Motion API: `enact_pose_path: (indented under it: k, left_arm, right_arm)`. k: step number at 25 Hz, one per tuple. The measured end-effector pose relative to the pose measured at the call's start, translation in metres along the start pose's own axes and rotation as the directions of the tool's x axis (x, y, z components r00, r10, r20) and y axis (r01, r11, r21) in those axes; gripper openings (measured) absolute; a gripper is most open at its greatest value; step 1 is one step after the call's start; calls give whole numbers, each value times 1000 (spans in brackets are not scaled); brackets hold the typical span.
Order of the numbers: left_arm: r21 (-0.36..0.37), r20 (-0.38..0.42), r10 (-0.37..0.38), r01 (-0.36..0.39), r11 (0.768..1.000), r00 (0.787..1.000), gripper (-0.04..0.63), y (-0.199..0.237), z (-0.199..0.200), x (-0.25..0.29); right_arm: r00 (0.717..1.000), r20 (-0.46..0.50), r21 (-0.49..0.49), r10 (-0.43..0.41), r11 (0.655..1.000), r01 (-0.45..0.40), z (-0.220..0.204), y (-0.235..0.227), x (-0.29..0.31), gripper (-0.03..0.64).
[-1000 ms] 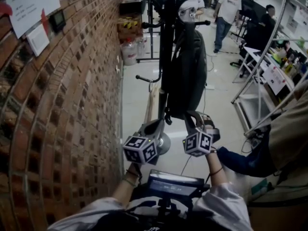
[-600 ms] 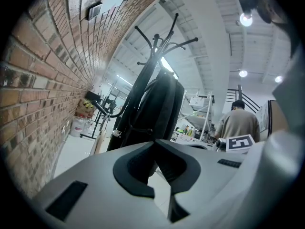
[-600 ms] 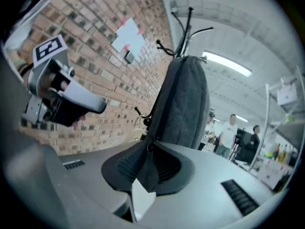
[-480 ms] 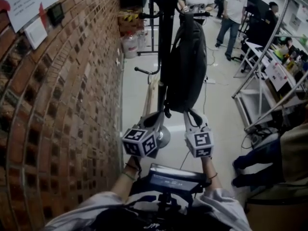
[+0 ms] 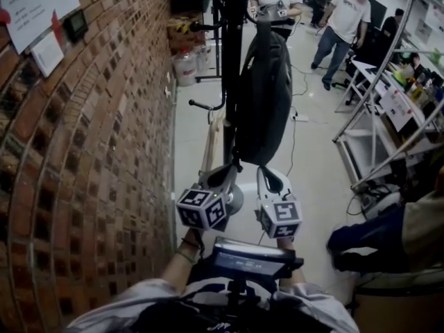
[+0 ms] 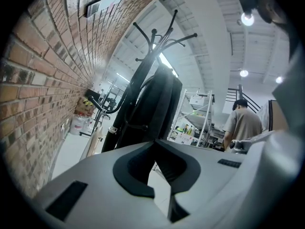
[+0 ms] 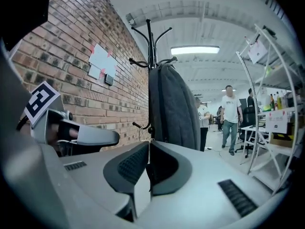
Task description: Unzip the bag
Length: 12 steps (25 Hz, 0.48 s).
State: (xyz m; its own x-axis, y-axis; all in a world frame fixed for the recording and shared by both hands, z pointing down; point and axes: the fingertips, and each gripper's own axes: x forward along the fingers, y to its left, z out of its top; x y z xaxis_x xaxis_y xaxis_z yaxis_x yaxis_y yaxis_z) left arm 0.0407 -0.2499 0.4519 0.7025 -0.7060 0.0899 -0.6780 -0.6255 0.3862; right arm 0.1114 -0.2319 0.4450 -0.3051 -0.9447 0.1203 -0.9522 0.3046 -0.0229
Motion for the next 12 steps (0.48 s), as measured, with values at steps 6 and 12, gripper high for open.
enact_pose_path:
  k: [6,12]
  left_arm:
    - [1,-2,-1,1,1000,1000,6,-3,-3,-2]
    - [-3,12,-17,17,1000,1000,6,-5,-9,3]
  right_arm:
    - [1000,-13,12,-11,1000,11,-6,-2,-1,18]
    - [1000,-11,32,-16,999,16,-4,-2,-3,9]
